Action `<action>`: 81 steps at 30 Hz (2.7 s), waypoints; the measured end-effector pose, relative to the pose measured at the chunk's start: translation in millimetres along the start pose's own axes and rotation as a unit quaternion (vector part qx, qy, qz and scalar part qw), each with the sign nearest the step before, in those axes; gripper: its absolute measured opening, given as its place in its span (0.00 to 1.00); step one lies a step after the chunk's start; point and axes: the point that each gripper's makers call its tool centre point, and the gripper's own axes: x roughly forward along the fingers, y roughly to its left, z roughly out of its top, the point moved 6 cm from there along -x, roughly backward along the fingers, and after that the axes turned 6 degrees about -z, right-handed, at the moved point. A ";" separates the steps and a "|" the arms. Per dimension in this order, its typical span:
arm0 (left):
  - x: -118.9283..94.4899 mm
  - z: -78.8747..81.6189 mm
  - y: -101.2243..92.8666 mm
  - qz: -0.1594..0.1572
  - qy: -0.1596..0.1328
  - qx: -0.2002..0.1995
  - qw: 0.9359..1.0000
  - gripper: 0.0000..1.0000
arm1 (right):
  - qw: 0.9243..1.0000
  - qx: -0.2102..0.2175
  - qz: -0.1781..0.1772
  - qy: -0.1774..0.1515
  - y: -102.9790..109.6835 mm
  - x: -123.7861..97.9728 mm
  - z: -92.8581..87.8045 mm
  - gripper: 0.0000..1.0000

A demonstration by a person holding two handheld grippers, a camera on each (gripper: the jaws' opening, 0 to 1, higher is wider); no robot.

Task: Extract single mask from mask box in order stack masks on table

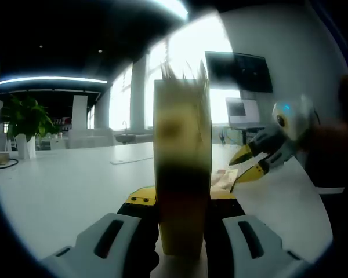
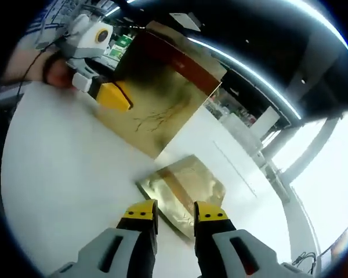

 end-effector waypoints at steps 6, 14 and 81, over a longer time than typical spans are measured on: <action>-0.2 -0.8 2.3 0.000 0.001 0.000 1.000 0.20 | 0.999 0.037 0.014 -0.022 -4.9 -11.2 7.6 0.20; -0.3 -0.6 1.5 0.000 0.001 -0.003 1.000 0.20 | 0.994 0.095 0.006 -0.058 -26.5 -25.2 21.9 0.15; -1.1 -0.3 -0.1 -0.002 0.002 -0.002 1.000 0.20 | 0.901 0.366 0.022 -0.232 -61.3 -88.4 47.6 0.14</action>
